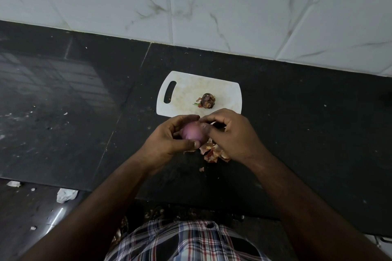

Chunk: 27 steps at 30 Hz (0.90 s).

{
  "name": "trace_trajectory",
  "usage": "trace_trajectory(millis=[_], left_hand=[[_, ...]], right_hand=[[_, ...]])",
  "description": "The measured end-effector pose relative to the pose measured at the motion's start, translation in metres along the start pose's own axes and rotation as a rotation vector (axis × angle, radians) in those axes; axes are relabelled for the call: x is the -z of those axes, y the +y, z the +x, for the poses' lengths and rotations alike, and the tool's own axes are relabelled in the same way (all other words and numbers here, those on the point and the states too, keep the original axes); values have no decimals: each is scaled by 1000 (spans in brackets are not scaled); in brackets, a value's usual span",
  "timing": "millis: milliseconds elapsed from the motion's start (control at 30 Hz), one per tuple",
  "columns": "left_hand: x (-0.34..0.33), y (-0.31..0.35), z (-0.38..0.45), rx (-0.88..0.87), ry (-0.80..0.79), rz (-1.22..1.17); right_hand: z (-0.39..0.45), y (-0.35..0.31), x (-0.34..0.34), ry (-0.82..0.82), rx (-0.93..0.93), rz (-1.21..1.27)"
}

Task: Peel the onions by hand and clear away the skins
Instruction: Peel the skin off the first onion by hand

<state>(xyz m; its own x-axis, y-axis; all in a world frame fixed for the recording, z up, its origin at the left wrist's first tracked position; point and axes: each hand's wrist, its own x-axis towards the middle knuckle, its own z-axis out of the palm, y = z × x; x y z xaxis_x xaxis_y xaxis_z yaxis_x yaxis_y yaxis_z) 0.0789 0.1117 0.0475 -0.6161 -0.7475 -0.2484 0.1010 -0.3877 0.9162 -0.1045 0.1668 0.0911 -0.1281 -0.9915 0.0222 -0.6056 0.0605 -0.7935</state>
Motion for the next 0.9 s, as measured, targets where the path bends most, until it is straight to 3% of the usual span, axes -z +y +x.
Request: trace_trajectory(millis=[300,433,633,900], left_hand=[[1,2,2,-23,-4,111],[3,5,1,-27,-19,26],[4,4,2,-44,10,4],[4,1,7,-101,40,201]], right_hand=[[-4,-4,-12,20,54,-166],[-1,4,-8,110,-44,-123],[-2,11,4,86,-146,114],[0,-1,0,26,-158,137]])
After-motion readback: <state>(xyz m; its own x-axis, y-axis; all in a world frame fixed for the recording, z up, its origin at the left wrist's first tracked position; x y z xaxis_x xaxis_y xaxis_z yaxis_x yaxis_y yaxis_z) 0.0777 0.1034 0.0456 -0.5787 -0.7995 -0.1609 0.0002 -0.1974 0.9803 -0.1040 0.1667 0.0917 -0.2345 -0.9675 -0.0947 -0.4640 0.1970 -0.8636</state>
